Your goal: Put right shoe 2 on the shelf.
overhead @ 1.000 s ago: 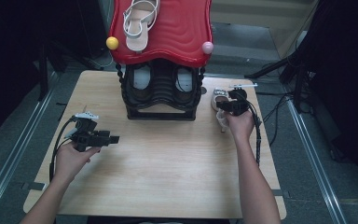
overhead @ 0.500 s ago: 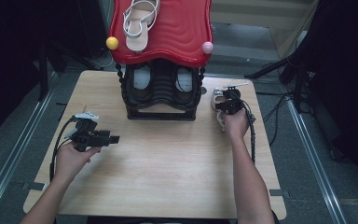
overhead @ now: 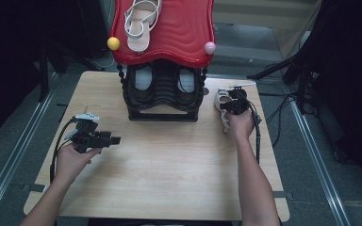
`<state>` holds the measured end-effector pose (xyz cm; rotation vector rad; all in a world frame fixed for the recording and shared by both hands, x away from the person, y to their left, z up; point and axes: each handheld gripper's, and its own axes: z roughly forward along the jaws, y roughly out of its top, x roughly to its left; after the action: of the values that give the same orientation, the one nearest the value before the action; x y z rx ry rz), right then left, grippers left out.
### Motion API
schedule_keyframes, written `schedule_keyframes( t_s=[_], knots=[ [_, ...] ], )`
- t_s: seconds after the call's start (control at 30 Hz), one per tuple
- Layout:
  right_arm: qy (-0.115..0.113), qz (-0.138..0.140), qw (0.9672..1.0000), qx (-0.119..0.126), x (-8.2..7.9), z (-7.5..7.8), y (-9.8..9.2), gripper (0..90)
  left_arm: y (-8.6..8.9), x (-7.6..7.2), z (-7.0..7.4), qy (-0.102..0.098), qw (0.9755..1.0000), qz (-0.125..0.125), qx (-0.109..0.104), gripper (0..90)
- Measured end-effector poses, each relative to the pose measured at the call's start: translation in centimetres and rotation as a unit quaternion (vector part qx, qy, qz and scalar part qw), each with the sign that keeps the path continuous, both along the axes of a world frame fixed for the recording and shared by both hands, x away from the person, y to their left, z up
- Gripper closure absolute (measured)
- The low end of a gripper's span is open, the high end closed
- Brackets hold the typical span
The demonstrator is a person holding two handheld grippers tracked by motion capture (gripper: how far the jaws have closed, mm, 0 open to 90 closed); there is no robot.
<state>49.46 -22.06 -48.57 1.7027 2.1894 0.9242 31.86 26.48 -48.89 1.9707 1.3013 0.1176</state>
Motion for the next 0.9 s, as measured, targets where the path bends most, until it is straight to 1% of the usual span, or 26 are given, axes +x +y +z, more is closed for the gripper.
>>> schedule_keyframes(
  t_s=[0.1, 0.17, 0.27, 0.33, 0.37, 0.43, 0.53, 0.6, 0.67, 0.83, 0.9],
  knots=[
    [0.001, 0.002, 1.0000, -0.003, 0.0, 0.3, -0.2, 88.3, 0.0, 0.0, 0.0, -0.002, 1.0000, 0.001, 0.000, 42.3],
    [0.003, -0.004, 1.0000, 0.003, -0.1, 0.5, -0.3, 88.4, 0.1, 0.0, 0.0, -0.001, 1.0000, 0.000, -0.002, 42.3],
    [-0.003, -0.001, 1.0000, 0.009, -0.1, 0.9, -0.7, 88.5, 0.1, 0.0, 0.0, 0.002, 1.0000, -0.002, -0.002, 42.3],
    [-0.010, 0.008, 0.9998, 0.012, -0.3, 1.1, -1.0, 88.6, 0.0, 0.1, -0.2, 0.007, 0.9999, -0.006, 0.003, 42.3],
    [-0.013, 0.009, 0.9998, 0.011, -0.3, 1.1, -1.1, 88.7, -0.1, 0.1, -0.3, 0.006, 1.0000, -0.005, 0.004, 42.3],
    [-0.022, 0.010, 0.9997, -0.003, -0.5, 1.2, -1.1, 88.7, -0.2, 0.1, -0.2, 0.008, 0.9999, -0.008, 0.004, 42.3],
    [-0.025, 0.008, 0.9996, -0.007, -0.5, 1.4, -1.1, 88.7, -0.2, 0.1, -0.1, 0.005, 0.9999, -0.009, 0.003, 42.4],
    [-0.023, 0.004, 0.9997, 0.010, -0.6, 1.6, -1.3, 88.7, -0.1, 0.1, -0.1, 0.005, 1.0000, -0.007, 0.002, 42.4],
    [-0.018, 0.008, 0.9994, 0.027, -0.6, 1.8, -1.4, 88.6, -0.1, 0.1, -0.1, 0.005, 1.0000, -0.008, 0.000, 42.4],
    [-0.021, 0.007, 0.9985, 0.050, -0.7, 2.3, -1.5, 88.6, -0.3, 0.1, -0.2, 0.005, 0.9999, -0.009, 0.002, 42.4],
    [-0.019, 0.010, 0.9985, 0.051, -0.7, 2.5, -1.5, 88.6, -0.3, 0.1, -0.1, 0.004, 0.9999, -0.009, 0.004, 42.4]
  ],
)
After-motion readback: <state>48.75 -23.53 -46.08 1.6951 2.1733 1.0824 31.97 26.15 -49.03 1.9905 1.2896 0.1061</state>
